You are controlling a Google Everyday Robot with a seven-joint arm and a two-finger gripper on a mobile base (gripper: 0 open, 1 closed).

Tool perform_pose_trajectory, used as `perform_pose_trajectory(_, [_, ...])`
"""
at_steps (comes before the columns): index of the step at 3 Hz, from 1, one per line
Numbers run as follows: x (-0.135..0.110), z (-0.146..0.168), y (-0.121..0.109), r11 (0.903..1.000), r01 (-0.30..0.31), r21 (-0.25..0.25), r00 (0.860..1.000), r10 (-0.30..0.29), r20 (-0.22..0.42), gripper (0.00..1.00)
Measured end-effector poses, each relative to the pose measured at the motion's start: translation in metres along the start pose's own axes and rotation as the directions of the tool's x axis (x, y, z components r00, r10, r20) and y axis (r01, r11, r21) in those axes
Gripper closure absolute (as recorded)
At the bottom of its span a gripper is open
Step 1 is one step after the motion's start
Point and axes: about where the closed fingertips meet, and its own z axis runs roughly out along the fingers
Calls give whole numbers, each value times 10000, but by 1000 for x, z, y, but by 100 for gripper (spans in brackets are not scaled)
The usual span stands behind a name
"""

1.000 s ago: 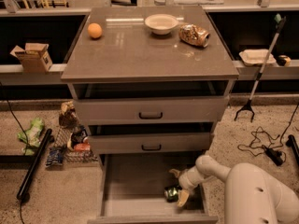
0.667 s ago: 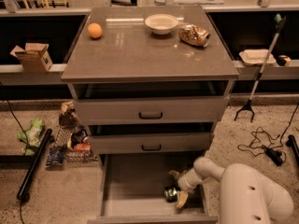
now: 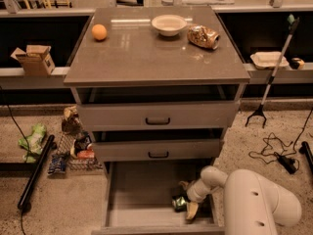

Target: Pick green can from bottom drawer and place on counter

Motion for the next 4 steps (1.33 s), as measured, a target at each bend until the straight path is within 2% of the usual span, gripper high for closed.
perform_pose_trajectory(1, [7,-2,1,10000,25,-45,9990,-27,-440,0])
perform_pose_trajectory(2, [9,-7,2,9999,122,-46,9967,-125,-800,18])
perform_pose_trajectory(4, [12,-12,3,9997,233,-49,9956,-236,-908,64])
